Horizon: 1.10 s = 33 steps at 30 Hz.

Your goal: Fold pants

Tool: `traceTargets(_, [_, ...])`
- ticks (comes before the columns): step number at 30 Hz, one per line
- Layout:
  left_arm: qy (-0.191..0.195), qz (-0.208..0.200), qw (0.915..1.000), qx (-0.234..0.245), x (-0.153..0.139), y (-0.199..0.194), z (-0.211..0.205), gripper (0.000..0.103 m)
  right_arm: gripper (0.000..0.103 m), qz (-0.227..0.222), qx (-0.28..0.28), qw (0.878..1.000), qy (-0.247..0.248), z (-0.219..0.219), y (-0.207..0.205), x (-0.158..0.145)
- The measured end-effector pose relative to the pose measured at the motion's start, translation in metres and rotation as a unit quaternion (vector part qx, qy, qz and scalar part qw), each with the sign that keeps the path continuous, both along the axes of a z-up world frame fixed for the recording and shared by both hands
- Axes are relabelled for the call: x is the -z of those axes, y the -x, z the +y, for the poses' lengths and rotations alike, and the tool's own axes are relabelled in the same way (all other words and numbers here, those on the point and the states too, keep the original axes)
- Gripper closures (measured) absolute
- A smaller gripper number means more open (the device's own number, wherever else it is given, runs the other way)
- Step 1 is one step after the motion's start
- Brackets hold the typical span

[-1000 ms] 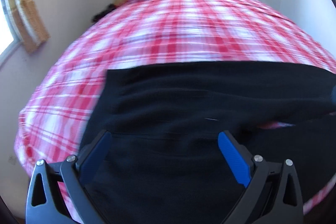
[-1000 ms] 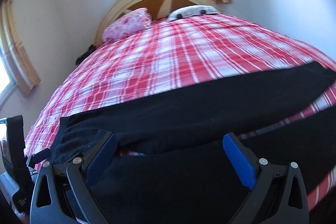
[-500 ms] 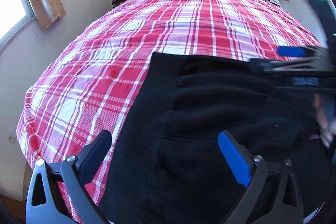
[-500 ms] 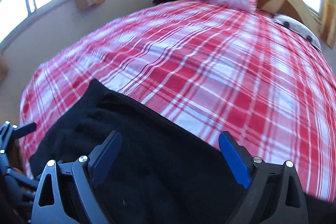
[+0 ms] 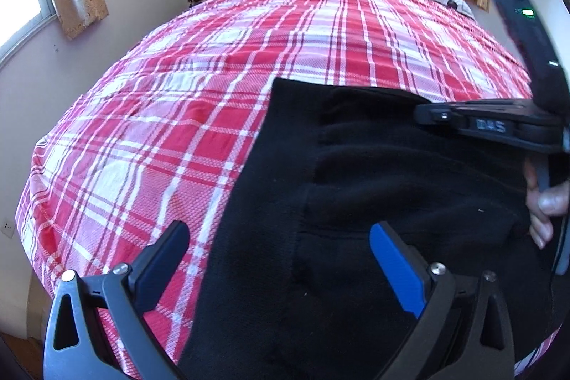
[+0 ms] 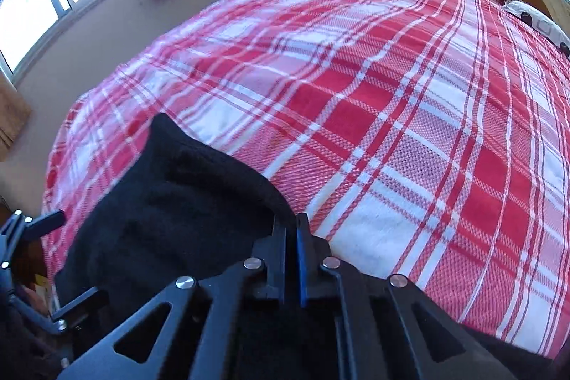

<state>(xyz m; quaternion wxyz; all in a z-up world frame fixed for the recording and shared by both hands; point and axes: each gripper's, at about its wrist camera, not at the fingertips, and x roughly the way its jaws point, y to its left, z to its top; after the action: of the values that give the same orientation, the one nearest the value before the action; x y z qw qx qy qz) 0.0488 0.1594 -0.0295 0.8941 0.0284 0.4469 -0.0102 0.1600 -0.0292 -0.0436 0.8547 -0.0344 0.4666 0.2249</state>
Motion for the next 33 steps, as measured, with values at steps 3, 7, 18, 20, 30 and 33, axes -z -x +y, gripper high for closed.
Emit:
traceTargets(3, [0.007, -0.015, 0.9999, 0.003, -0.008, 0.009, 0.006, 0.0, 0.098, -0.033, -0.007, 0.999, -0.017, 0.006, 0.027, -0.024])
traceTargets(7, [0.003, -0.03, 0.9995, -0.008, -0.016, 0.021, 0.022, 0.0, 0.098, -0.076, -0.018, 0.997, -0.023, 0.016, 0.071, -0.056])
traceTargets(18, [-0.024, -0.07, 0.9927, -0.095, -0.039, 0.061, 0.089, 0.0, 0.098, -0.122, -0.056, 0.991, -0.022, 0.057, 0.22, -0.056])
traceTargets(20, [-0.025, -0.079, 0.991, -0.105, -0.043, 0.067, 0.096, 0.0, 0.098, -0.13, -0.064, 0.989, -0.006, 0.07, 0.242, -0.043])
traceTargets(30, [-0.035, -0.092, 0.9924, -0.074, -0.046, 0.073, 0.066, 0.0, 0.095, -0.116, -0.077, 0.988, 0.071, 0.101, 0.276, 0.016])
traceTargets(33, [-0.035, -0.076, 0.9947, -0.061, -0.035, 0.065, 0.047, 0.0, 0.083, -0.12, -0.063, 0.99, 0.045, 0.094, 0.276, 0.024])
